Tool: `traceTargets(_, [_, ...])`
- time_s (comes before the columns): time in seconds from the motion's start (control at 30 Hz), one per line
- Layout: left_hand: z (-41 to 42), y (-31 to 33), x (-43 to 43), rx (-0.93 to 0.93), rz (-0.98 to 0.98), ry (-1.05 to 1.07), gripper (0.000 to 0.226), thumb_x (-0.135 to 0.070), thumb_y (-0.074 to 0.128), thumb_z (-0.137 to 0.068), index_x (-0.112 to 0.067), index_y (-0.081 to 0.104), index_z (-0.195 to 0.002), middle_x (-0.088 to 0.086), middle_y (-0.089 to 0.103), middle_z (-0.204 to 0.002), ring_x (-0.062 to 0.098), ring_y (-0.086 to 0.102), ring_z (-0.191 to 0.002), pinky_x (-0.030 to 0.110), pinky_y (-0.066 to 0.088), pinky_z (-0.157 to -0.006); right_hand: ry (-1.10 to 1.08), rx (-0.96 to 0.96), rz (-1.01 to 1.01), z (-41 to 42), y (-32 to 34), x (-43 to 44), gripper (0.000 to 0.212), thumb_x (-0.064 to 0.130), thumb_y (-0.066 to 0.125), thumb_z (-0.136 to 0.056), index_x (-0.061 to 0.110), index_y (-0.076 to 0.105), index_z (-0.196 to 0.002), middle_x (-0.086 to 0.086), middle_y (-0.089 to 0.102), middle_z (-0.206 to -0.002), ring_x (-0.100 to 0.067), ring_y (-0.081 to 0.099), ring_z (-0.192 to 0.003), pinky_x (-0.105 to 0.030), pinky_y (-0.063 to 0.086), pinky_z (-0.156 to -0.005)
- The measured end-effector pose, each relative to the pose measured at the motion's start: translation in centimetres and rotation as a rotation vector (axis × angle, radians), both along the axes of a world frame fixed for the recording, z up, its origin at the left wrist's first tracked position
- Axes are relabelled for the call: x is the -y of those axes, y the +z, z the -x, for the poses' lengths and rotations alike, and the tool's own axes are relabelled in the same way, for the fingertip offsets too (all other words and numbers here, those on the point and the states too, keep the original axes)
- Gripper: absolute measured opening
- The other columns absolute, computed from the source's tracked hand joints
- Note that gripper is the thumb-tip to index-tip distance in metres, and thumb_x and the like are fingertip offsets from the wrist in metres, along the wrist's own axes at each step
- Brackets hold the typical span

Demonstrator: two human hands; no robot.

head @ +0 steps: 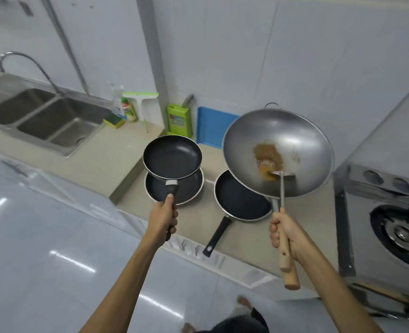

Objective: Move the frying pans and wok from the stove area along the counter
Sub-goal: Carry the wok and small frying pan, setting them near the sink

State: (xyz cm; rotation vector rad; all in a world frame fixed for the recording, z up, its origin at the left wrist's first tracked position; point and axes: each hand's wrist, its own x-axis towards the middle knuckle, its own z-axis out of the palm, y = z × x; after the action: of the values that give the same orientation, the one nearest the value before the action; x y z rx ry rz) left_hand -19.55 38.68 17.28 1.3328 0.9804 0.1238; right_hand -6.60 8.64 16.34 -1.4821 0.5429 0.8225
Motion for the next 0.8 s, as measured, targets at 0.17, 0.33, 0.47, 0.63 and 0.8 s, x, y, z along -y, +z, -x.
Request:
traceTargets(0.17, [4.3, 1.5, -7.8, 0.042, -0.004, 0.119, 0.042, -0.045, 0.046, -0.102, -0.012, 0.051, -0.076, 0.001, 0.042, -0.058, 0.010, 0.030, -0.034, 0.018, 0.023, -0.038, 0.194, 0.010, 0.008, 1.1, 0.9, -9.4, 0.024, 0.011, 0.048, -0.089, 0.017, 0.046, -0.066, 0.000, 0.041, -0.048, -0.011, 0.031, -0.030, -0.015, 0.028, -0.033])
traceTargets(0.33, [7.7, 2.0, -15.7, 0.033, -0.037, 0.241, 0.041, -0.045, 0.048, -0.101, -0.011, 0.054, -0.079, -0.003, 0.046, -0.055, 0.009, 0.033, -0.036, 0.020, 0.025, -0.039, 0.362, -0.005, 0.011, 0.6, 1.9, -19.3, 0.026, 0.011, 0.047, -0.093, 0.017, 0.047, -0.068, 0.001, 0.043, -0.049, -0.010, 0.034, -0.031, -0.018, 0.029, -0.030])
traceTargets(0.47, [9.6, 2.1, -21.7, -0.022, -0.050, 0.361, 0.042, -0.047, 0.049, -0.099, -0.012, 0.056, -0.077, -0.004, 0.048, -0.054, 0.009, 0.034, -0.034, 0.019, 0.024, -0.034, 0.439, -0.020, 0.000, -0.3, 1.7, -26.6, 0.028, 0.011, 0.045, -0.094, 0.017, 0.045, -0.066, 0.002, 0.043, -0.046, -0.009, 0.033, -0.029, -0.015, 0.027, -0.030])
traceTargets(0.63, [11.0, 1.9, -28.0, -0.028, -0.057, 0.452, 0.039, -0.046, 0.051, -0.097, -0.010, 0.057, -0.083, -0.005, 0.048, -0.053, 0.010, 0.035, -0.036, 0.021, 0.027, -0.039, 0.514, -0.042, -0.003, -1.8, 1.8, -34.2, 0.024, 0.010, 0.046, -0.092, 0.016, 0.046, -0.069, 0.001, 0.043, -0.047, -0.010, 0.032, -0.029, -0.015, 0.027, -0.030])
traceTargets(0.8, [11.7, 1.7, -33.4, -0.002, -0.038, 0.496, 0.038, -0.043, 0.052, -0.097, -0.009, 0.057, -0.083, -0.006, 0.048, -0.050, 0.011, 0.035, -0.037, 0.021, 0.028, -0.039, 0.587, -0.038, 0.019, -2.2, 2.2, -40.4, 0.023, 0.012, 0.048, -0.092, 0.015, 0.049, -0.070, 0.000, 0.045, -0.049, -0.011, 0.034, -0.032, -0.017, 0.030, -0.030])
